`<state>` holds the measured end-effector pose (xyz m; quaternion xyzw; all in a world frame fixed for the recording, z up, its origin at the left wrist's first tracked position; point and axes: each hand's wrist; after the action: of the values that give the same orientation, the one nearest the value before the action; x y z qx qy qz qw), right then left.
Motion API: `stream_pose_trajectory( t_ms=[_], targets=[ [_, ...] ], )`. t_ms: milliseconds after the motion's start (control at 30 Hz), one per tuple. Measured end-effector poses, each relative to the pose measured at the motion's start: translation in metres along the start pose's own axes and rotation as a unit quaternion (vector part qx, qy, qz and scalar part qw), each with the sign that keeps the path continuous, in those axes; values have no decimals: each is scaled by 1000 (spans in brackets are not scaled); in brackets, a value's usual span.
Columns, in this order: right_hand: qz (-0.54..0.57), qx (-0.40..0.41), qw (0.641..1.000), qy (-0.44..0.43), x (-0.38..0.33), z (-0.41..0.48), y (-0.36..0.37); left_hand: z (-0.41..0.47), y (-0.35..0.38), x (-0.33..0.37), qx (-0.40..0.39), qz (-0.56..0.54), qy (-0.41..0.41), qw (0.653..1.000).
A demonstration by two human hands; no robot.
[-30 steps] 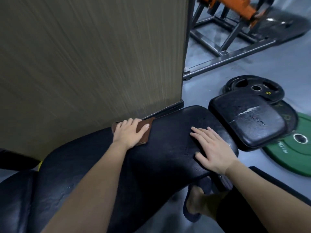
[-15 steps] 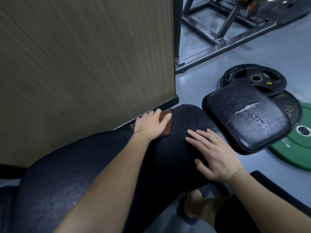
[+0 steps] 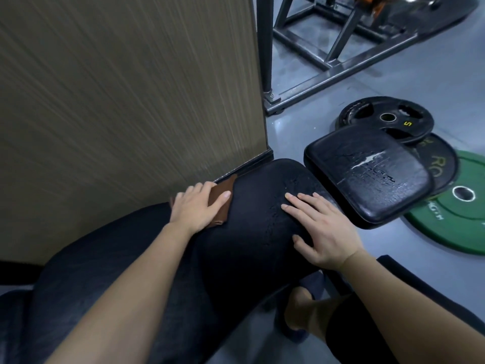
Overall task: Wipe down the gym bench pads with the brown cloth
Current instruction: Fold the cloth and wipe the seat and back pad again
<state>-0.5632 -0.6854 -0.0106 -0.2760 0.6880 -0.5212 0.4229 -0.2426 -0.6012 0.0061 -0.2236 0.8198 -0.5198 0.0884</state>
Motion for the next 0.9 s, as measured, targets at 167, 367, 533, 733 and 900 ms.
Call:
stream_pose_trajectory(
  t_ms=[167,367,533,733,900],
  targets=[
    [6,21,1000,-21,4,3,4,21,-7,37,-23,1,-14,1000],
    [-1,44,999,-32,7,1,6,64,-19,131,-28,-34,48,998],
    [13,53,998,-9,7,-1,7,69,-22,156,-40,-26,91,995],
    [30,90,995,37,3,-3,9,51,-9,140,-15,-4,100,995],
    [19,92,994,49,5,-1,10,66,-13,161,-24,0,56,998]
  ],
)
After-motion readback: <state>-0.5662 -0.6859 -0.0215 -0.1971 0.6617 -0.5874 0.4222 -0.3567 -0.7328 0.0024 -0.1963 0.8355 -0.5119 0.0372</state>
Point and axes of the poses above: each hand's wrist, its own z-axis towards the middle knuckle, its own y-axis out of the palm, x = y × z, and after that the axes turned 14 degrees about -x, right-handed
